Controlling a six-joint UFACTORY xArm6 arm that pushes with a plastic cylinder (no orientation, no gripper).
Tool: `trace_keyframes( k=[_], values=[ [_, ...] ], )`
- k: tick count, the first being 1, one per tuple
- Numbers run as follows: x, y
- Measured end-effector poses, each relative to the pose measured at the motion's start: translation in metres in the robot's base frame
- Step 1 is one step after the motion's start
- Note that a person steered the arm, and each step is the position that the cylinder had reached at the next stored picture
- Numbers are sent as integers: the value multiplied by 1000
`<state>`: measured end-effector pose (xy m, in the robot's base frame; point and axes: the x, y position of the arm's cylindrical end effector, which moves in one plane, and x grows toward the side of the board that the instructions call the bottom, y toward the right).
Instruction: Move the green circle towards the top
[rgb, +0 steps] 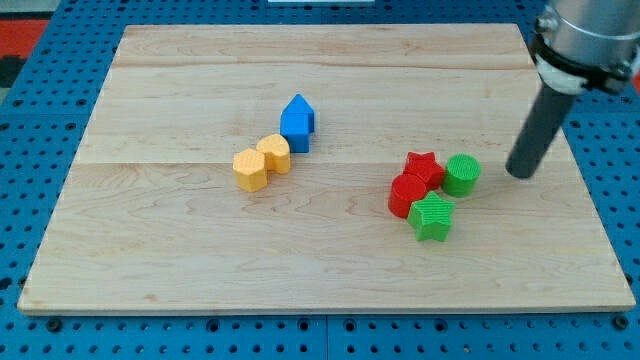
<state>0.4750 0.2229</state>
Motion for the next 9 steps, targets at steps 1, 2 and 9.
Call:
trace_keyframes(
  k=[1, 2, 9],
  values=[
    [36, -11],
    [-6, -29],
    [-116, -62]
  ],
)
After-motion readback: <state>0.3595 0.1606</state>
